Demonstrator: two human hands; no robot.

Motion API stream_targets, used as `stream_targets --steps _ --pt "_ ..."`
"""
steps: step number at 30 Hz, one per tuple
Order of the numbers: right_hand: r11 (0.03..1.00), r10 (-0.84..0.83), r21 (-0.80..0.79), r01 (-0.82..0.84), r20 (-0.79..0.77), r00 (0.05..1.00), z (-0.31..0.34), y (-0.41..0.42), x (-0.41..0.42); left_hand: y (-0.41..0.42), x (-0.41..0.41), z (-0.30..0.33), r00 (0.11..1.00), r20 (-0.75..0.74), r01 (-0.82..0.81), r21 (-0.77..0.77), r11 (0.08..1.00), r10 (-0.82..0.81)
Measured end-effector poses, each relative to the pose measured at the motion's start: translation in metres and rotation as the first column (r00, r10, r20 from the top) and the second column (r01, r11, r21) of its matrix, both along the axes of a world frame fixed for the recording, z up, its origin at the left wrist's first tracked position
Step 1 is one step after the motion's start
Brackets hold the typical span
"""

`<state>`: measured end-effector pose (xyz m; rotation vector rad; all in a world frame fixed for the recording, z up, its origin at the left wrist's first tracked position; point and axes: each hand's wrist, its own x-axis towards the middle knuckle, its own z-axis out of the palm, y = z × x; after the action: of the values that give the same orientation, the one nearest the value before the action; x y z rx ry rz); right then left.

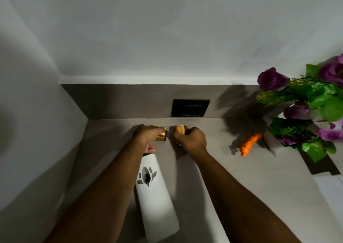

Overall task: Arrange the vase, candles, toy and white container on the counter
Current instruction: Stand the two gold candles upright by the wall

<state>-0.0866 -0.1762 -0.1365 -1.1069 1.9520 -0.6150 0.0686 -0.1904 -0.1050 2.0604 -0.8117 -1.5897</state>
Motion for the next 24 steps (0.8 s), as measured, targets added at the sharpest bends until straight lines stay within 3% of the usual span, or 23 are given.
stream_targets --steps 4,9,13,17,24 --pt "0.997 -0.065 -0.043 0.065 -0.015 0.998 0.002 0.010 -0.034 -0.004 -0.021 0.002 0.999 -0.028 -0.014 0.035 0.999 0.015" --pt "0.982 -0.074 -0.177 0.068 -0.026 0.997 0.004 0.015 -0.059 -0.005 -0.042 -0.001 0.997 0.040 -0.060 0.022 0.998 0.059" --pt "0.961 -0.087 -0.264 0.079 -0.018 0.996 0.004 0.013 -0.070 -0.005 -0.054 -0.003 0.982 0.149 -0.100 -0.127 0.987 0.119" --pt "0.938 -0.093 -0.331 0.099 0.034 0.995 0.002 0.010 -0.075 -0.006 -0.063 -0.002 0.894 0.440 0.094 -0.359 0.929 0.080" --pt "0.929 -0.052 -0.363 0.068 0.054 0.997 -0.009 0.007 -0.082 0.001 -0.063 -0.017 0.879 0.468 0.187 -0.518 0.835 0.094"
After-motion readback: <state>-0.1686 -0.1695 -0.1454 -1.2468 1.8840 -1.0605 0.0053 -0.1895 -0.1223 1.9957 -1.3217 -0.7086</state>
